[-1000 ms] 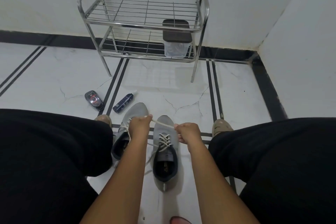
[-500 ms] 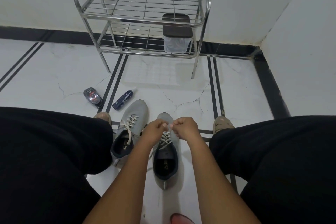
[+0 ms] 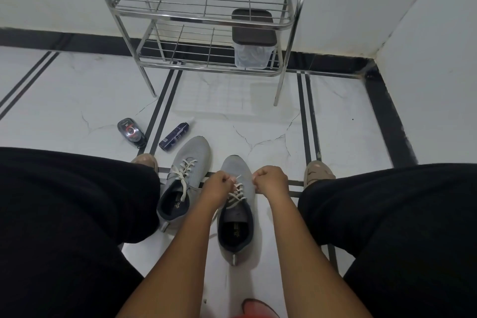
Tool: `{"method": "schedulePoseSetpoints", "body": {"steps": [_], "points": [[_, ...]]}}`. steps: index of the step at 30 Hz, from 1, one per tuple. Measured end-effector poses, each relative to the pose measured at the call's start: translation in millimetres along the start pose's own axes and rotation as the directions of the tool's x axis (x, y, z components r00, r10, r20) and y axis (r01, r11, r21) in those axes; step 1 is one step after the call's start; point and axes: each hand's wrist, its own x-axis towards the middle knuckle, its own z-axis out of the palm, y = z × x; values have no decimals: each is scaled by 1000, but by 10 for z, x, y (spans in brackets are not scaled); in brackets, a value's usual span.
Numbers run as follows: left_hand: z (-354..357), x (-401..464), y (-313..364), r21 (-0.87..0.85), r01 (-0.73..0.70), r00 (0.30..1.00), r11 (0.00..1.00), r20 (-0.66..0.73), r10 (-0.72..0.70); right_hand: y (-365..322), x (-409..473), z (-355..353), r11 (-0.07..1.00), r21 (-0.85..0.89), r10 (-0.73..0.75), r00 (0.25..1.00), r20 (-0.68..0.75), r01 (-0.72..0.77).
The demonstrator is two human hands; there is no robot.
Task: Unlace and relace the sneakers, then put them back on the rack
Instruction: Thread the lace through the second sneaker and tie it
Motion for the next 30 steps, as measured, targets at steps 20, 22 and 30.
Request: {"method": "schedulePoseSetpoints", "body": {"steps": [20, 22, 30], "points": [[439, -137, -110, 744, -39, 998, 667, -8, 67, 653, -164, 322, 929, 200, 235, 913, 332, -311], [456, -130, -99, 776, -44, 999, 630, 18, 48, 654, -172, 316, 923, 211, 236, 908, 347, -321], [467, -105, -149, 828, -119, 993, 548, 113, 43, 689, -156, 311, 903, 271, 224, 903, 367, -334]]}}
